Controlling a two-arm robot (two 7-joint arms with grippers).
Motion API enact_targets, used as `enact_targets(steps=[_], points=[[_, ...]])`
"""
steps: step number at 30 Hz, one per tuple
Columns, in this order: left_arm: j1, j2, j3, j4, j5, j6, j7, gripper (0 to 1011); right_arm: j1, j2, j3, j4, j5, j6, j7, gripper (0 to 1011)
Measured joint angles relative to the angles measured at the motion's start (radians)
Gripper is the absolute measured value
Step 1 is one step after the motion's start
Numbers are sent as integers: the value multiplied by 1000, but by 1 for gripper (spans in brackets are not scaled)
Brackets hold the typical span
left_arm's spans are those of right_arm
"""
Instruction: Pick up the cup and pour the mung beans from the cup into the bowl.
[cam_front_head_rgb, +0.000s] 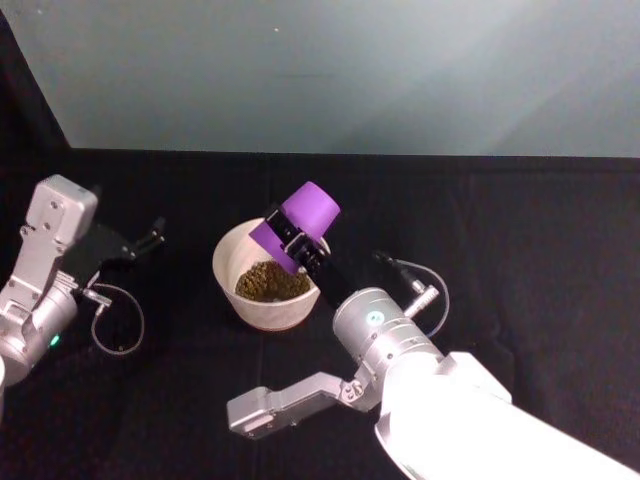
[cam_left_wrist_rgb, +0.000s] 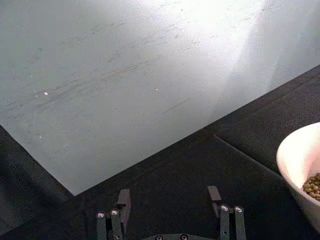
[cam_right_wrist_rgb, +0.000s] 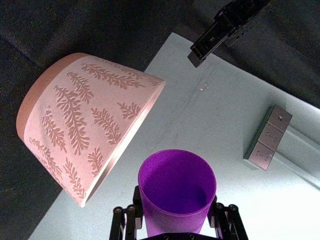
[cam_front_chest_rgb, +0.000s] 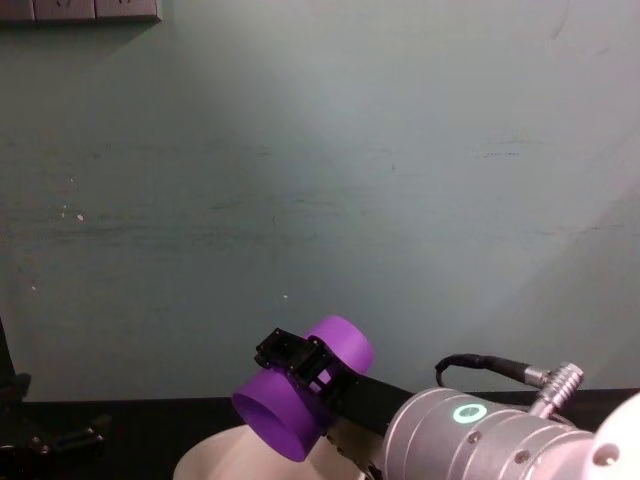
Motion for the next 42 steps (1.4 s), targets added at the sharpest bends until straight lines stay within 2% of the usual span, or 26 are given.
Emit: enact_targets(steps=[4, 10, 12, 15, 16, 17, 18, 19, 23, 24, 26, 27, 29, 30, 31, 32, 34, 35, 38, 39, 41, 42], points=[[0, 0, 0, 0, 0, 0, 0, 1000, 3, 4, -9, -2, -25, 2, 8, 718], [0, 0, 0, 0, 0, 0, 0, 1000, 1, 5, -6, -7, -24, 2, 10, 717], [0, 0, 0, 0, 0, 0, 0, 1000, -8, 5, 6, -13, -4, 3, 5, 718], [0, 0, 0, 0, 0, 0, 0, 1000, -31, 5, 40, -25, 55, 6, -23, 717], [0, 0, 0, 0, 0, 0, 0, 1000, -42, 4, 57, -30, 83, 5, -34, 717], [0, 0, 0, 0, 0, 0, 0, 1000, -63, 3, 90, -40, 148, 1, -57, 718], [0, 0, 0, 0, 0, 0, 0, 1000, -73, 3, 106, -45, 181, 0, -69, 718], [0, 0, 0, 0, 0, 0, 0, 1000, -96, 3, 143, -53, 249, -3, -95, 717], [0, 0, 0, 0, 0, 0, 0, 1000, -142, -1, 222, -68, 399, -30, -148, 717], [0, 0, 0, 0, 0, 0, 0, 1000, -166, -3, 266, -73, 478, -54, -170, 717], [0, 0, 0, 0, 0, 0, 0, 1000, -188, -9, 309, -76, 564, -84, -186, 717], [0, 0, 0, 0, 0, 0, 0, 1000, -208, -15, 353, -77, 641, -112, -197, 717], [0, 0, 0, 0, 0, 0, 0, 1000, -224, -21, 386, -77, 706, -135, -206, 717], [0, 0, 0, 0, 0, 0, 0, 1000, -240, -28, 422, -75, 765, -156, -211, 718], [0, 0, 0, 0, 0, 0, 0, 1000, -246, -31, 437, -73, 794, -166, -212, 717], [0, 0, 0, 0, 0, 0, 0, 1000, -259, -37, 465, -71, 843, -182, -213, 717], [0, 0, 0, 0, 0, 0, 0, 1000, -270, -43, 492, -67, 893, -198, -211, 717], [0, 0, 0, 0, 0, 0, 0, 1000, -279, -49, 515, -62, 939, -211, -205, 717], [0, 0, 0, 0, 0, 0, 0, 1000, -290, -58, 544, -57, 1002, -226, -190, 717], [0, 0, 0, 0, 0, 0, 0, 1000, -297, -65, 564, -51, 1050, -237, -177, 717], [0, 0, 0, 0, 0, 0, 0, 1000, -302, -73, 583, -43, 1100, -248, -160, 718], [0, 0, 0, 0, 0, 0, 0, 1000, -306, -81, 600, -34, 1153, -258, -144, 717]])
